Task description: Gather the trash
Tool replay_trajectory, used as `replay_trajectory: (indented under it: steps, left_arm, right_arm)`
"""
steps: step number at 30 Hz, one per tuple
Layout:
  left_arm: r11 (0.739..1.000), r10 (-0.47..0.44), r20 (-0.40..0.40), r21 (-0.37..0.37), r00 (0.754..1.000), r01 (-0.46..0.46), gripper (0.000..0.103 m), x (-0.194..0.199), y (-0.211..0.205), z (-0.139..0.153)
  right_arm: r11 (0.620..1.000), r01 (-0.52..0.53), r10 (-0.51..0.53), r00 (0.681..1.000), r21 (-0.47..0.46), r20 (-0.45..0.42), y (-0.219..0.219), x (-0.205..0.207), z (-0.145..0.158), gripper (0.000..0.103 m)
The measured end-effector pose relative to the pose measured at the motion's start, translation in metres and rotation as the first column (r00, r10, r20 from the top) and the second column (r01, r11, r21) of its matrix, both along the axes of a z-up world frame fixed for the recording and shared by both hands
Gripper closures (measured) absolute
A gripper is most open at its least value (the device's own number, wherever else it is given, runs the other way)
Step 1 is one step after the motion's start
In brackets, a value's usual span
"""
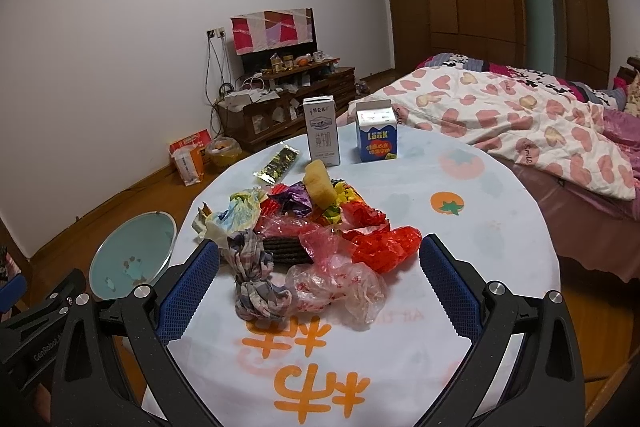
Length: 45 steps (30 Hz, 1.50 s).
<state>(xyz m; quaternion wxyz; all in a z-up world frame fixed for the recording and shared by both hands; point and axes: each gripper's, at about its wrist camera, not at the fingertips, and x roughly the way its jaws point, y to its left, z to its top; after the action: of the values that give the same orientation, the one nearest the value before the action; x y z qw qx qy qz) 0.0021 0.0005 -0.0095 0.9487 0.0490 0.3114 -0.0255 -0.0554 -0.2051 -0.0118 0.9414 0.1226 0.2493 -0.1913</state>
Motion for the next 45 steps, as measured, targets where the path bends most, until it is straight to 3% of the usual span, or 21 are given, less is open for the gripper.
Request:
replay_trajectory:
  steps: [45]
  left_arm:
    - [1.000,0.003,-0.004,-0.004,1.000,-0.003,0.006,0.0000,0.0025,0.0006]
  right_arm:
    - [1.000,-0.005,0.005,1.000,0.005,0.003,0.0010,0.0024,-0.0027,0.005]
